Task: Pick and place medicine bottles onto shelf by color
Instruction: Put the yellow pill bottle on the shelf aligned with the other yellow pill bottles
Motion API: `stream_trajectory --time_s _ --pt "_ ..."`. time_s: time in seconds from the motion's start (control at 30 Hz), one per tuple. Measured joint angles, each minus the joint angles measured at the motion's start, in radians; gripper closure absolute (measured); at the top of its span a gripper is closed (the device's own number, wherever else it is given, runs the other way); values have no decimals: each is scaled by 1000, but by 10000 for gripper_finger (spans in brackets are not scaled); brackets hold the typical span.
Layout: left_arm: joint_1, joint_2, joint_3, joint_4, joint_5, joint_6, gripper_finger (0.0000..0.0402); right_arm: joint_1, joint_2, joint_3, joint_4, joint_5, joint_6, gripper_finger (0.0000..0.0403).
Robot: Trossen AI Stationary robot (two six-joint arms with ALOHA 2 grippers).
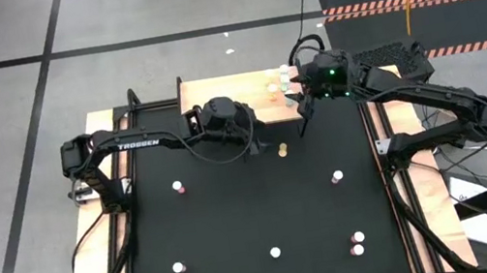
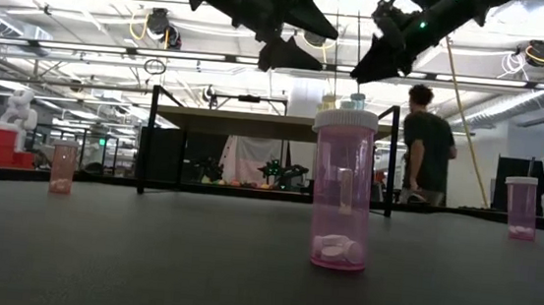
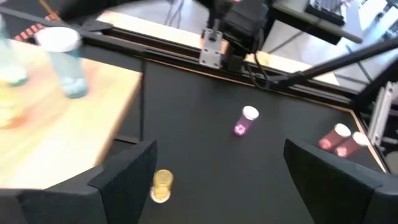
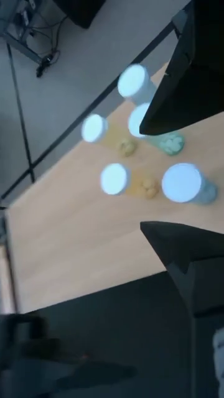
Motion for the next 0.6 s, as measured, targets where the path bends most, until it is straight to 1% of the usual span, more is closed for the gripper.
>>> stream_trajectory --time_s 0.17,0.33,0.47,0.6 --pt "-48 9 0 -3 -7 49 50 18 -95 0 -4 0 66 167" --pt "-108 99 0 16 -39 94 50 68 -197 0 -16 0 152 167" --pt "-144 194 -1 72 -143 105 51 133 -253 0 -50 18 190 167" --pt "-149 254 -1 146 -214 115 51 204 -276 0 -109 99 199 167"
